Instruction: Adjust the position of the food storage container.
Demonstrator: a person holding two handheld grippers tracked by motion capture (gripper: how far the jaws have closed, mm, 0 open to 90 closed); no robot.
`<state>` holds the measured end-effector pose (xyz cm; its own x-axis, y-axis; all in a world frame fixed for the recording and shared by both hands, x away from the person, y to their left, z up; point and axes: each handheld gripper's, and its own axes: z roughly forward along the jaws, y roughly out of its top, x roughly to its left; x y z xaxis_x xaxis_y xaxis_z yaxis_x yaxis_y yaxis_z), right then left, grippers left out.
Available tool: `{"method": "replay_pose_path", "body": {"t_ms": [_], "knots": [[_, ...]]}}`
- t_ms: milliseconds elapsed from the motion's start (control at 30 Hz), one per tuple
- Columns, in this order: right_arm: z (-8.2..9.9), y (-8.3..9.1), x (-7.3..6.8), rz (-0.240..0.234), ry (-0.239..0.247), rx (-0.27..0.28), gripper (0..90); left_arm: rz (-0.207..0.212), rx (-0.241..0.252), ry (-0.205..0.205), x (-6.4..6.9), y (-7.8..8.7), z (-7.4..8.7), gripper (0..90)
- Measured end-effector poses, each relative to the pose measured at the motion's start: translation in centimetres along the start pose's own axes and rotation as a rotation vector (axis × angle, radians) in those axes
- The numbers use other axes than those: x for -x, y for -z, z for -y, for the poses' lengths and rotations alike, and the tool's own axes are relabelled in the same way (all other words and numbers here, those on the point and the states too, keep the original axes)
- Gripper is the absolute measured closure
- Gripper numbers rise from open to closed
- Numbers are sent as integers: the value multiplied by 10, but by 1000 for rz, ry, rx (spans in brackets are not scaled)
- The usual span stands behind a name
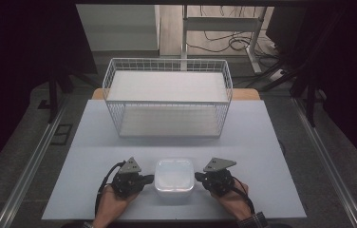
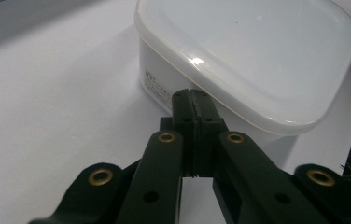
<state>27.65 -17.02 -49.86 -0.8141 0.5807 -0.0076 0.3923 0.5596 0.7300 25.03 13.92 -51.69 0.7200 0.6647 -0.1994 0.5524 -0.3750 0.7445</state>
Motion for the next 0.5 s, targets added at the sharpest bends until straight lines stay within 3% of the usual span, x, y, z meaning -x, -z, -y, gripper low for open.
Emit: {"method": "replay_pose_path", "body": {"t_ms": [267, 333, 500], "knots": [[1, 3, 1, 13, 6, 11, 847, -33, 12, -11, -4, 5, 1, 897], [2, 5, 3, 38, 12, 13, 758, -38, 14, -9, -7, 9, 3, 794], [13, 8, 15, 56, -14, 20, 427, -78, -2, -32, -12, 11, 11, 438]]}}
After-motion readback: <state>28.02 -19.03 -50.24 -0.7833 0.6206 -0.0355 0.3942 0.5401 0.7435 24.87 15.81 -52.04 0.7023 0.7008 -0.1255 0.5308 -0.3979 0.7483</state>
